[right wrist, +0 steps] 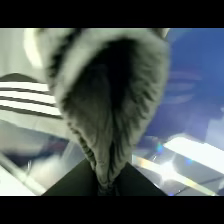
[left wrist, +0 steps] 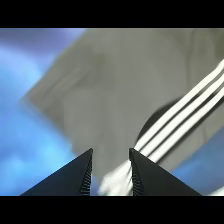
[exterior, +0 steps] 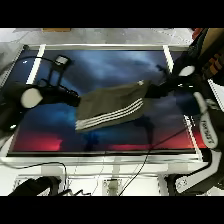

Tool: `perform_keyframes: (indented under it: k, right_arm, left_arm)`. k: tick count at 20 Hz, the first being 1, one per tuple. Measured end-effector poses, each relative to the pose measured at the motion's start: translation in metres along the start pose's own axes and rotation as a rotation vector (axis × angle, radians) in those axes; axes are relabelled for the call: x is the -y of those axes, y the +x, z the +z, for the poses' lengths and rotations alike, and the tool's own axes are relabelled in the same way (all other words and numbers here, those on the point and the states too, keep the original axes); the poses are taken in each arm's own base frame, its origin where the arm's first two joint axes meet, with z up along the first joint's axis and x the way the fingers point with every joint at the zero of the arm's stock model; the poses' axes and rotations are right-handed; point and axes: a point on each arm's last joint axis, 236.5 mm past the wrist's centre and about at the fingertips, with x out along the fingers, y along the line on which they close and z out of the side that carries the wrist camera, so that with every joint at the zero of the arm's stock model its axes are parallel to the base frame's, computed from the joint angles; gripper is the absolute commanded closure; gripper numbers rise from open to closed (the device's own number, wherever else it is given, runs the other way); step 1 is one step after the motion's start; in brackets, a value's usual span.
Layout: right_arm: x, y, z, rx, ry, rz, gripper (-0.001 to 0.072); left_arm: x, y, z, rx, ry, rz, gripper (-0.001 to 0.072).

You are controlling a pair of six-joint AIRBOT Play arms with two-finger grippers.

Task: Fold the clothes and pants, and hang the long-sleeved shirts on hangers.

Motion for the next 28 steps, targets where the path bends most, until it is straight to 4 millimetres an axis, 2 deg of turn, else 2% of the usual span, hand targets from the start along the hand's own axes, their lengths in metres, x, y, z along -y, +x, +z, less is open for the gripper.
perform_keyframes:
  k: [3, 6, 10, 11, 13, 15, 18, 20, 23, 24, 26, 28]
  right_arm:
    - [0.039, -0.09, -0.002, 0.144, 0.131, -0.162, 0.0689]
    - [0.084, -0.182, -0.035, 0.26, 0.285, -0.366, 0.0689]
    - [0.127, -0.295, -0.105, 0.436, 0.564, -0.607, 0.0689]
    - [0.135, -0.318, -0.126, 0.477, 0.641, -0.658, 0.0689]
    - [0.147, -0.352, -0.171, 0.519, 0.801, -0.738, 0.0689]
    - [0.157, -0.375, -0.219, 0.542, 0.994, -0.795, 0.0689]
    - [0.161, -0.394, -0.278, 0.568, 1.266, -0.831, 0.0689]
    - [0.158, -0.398, -0.305, 0.556, 1.375, -0.839, 0.0689]
    - [0.151, -0.406, -0.336, 0.549, 1.48, -0.893, 0.0679]
    - [0.149, -0.409, -0.343, 0.547, 1.502, -0.915, 0.0623]
    - [0.147, -0.414, -0.356, 0.541, 1.546, -0.952, 0.0028]
    - [0.144, -0.415, -0.362, 0.544, 1.58, -0.962, 0.0017]
  left_arm:
    - [-0.005, -0.036, 0.014, 0.09, 0.01, 0.027, 0.0452]
    - [-0.006, -0.054, 0.02, 0.133, 0.014, 0.039, 0.0452]
    - [-0.007, -0.061, 0.022, 0.151, 0.015, 0.045, 0.0452]
    - [-0.007, -0.062, 0.022, 0.153, 0.015, 0.046, 0.0452]
    - [-0.007, -0.062, 0.023, 0.155, 0.016, 0.046, 0.0452]
    - [-0.007, -0.063, 0.023, 0.157, 0.016, 0.047, 0.0451]
    - [-0.007, -0.064, 0.023, 0.158, 0.016, 0.047, 0.0451]
    - [-0.007, -0.064, 0.023, 0.159, 0.016, 0.047, 0.0451]
    - [-0.008, -0.064, 0.024, 0.161, 0.016, 0.048, 0.0452]
    - [-0.008, -0.064, 0.024, 0.161, 0.016, 0.048, 0.0452]
    - [-0.008, -0.064, 0.024, 0.162, 0.016, 0.048, 0.0452]
    - [-0.008, -0.064, 0.025, 0.167, 0.017, 0.049, 0.0451]
